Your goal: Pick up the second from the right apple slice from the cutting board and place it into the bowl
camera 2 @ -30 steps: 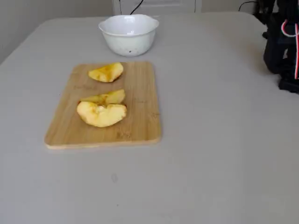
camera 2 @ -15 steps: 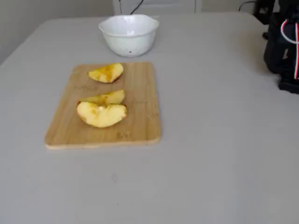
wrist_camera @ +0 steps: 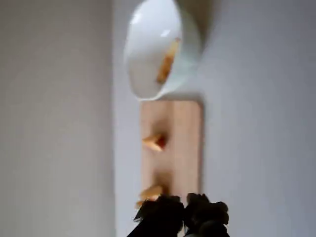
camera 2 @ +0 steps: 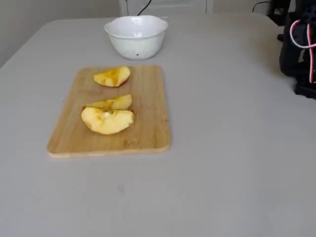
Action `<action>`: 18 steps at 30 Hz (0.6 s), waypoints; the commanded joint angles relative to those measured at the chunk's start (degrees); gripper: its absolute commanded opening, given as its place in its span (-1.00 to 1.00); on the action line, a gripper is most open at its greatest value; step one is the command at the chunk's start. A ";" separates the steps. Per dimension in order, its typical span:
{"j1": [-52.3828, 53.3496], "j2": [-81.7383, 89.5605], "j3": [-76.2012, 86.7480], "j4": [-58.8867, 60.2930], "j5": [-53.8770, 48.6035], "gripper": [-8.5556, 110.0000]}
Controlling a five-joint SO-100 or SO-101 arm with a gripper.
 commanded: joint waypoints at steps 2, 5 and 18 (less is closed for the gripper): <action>1.49 0.35 13.89 -1.49 -0.70 -0.86; 1.49 0.35 18.19 -1.85 -0.62 -0.86; 1.58 0.35 18.28 -1.76 0.00 -0.86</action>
